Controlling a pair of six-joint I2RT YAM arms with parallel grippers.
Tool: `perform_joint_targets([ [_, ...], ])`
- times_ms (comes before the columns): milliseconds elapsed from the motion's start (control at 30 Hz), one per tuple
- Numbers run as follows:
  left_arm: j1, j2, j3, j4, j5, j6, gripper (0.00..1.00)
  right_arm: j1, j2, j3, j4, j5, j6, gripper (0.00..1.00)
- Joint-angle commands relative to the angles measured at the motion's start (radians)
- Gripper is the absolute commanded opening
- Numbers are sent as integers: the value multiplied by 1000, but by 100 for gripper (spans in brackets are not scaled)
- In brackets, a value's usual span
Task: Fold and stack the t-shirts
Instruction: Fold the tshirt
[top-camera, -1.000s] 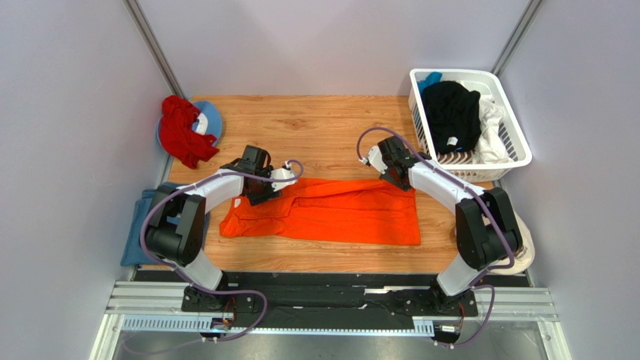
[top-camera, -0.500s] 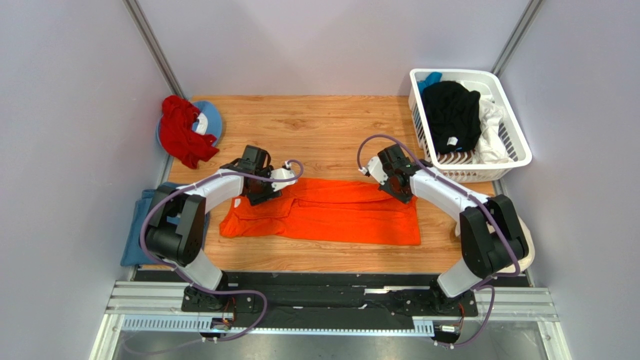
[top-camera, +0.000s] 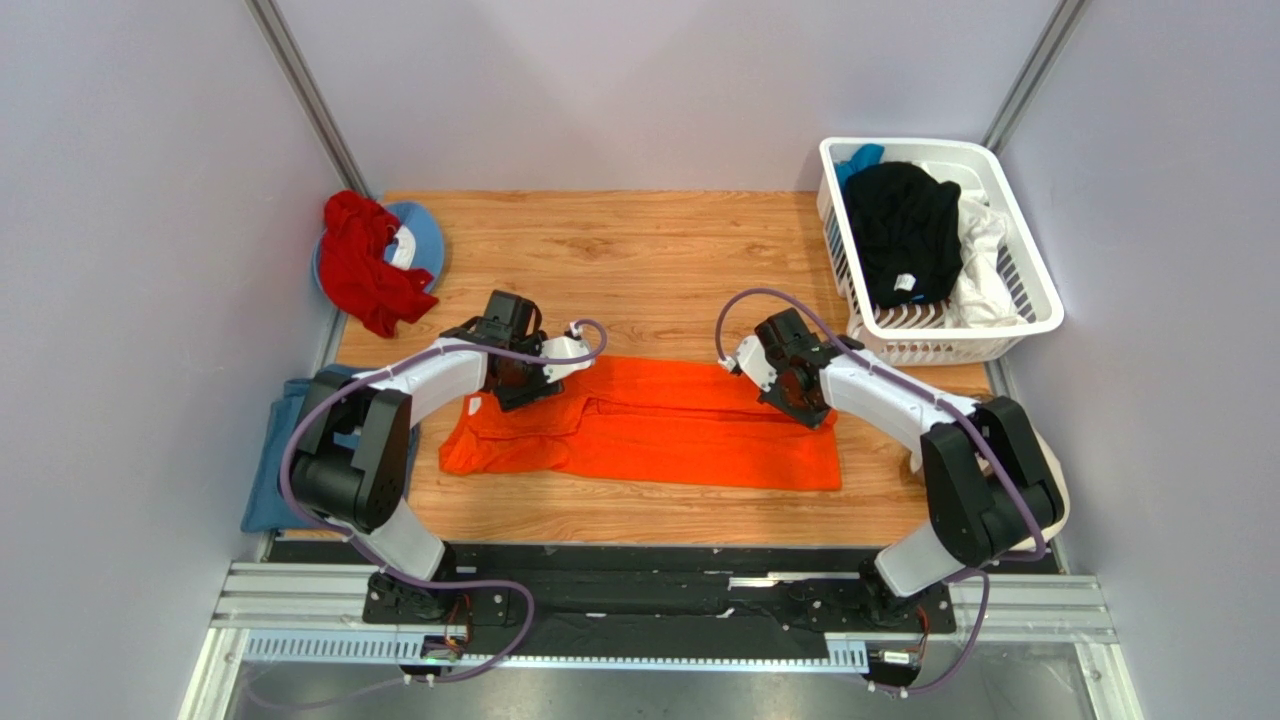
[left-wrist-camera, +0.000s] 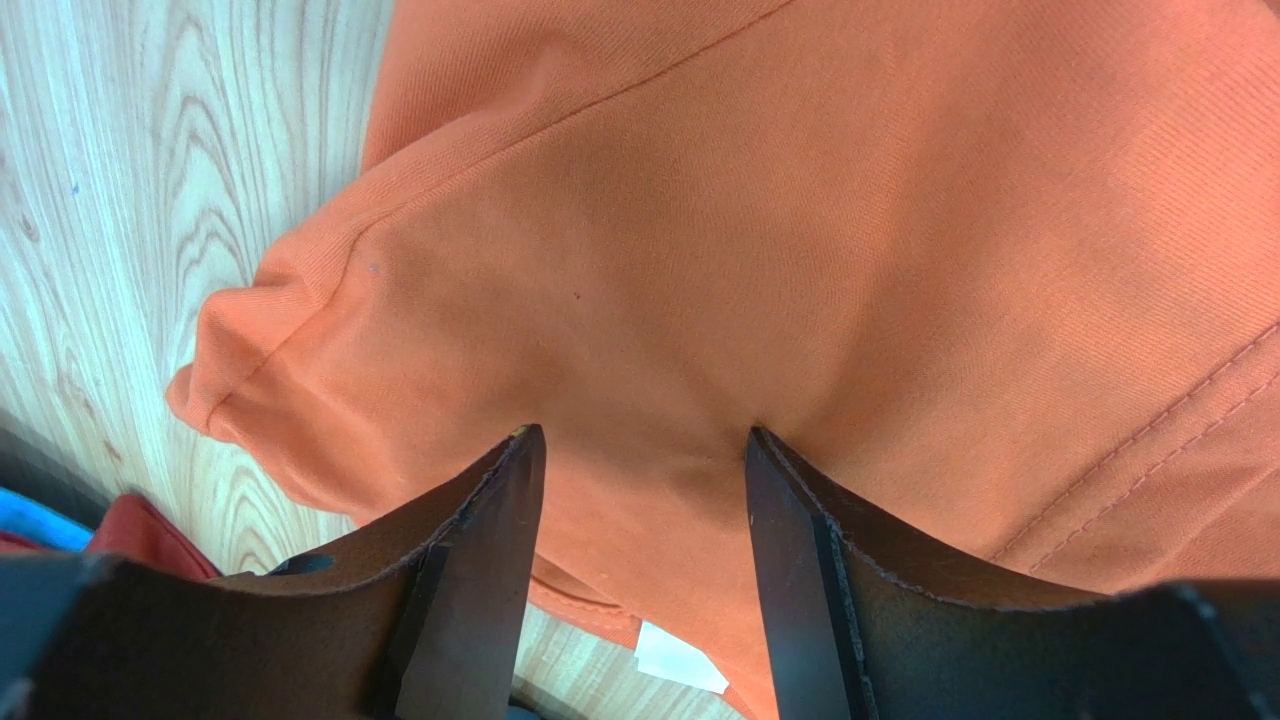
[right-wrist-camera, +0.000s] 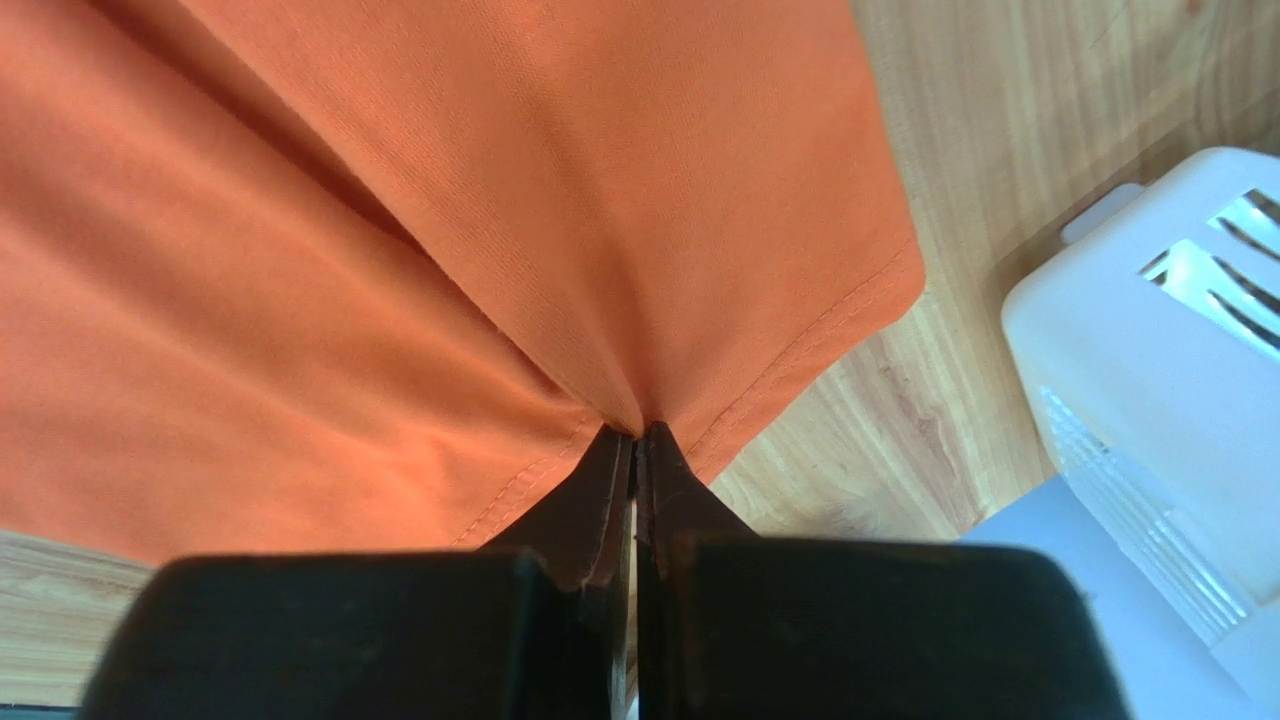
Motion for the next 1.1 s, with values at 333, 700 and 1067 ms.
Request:
perform_joint_targets([
  [333, 7, 22, -3, -25, 6, 13, 61, 5, -51, -9, -12, -22, 33, 53],
  [700, 7, -17, -29, -5, 7, 8, 62, 8, -78, 97, -55, -34, 35, 61],
  [1067, 7, -122, -41, -37, 15, -10, 65, 19, 4, 150, 35, -17, -16, 68],
])
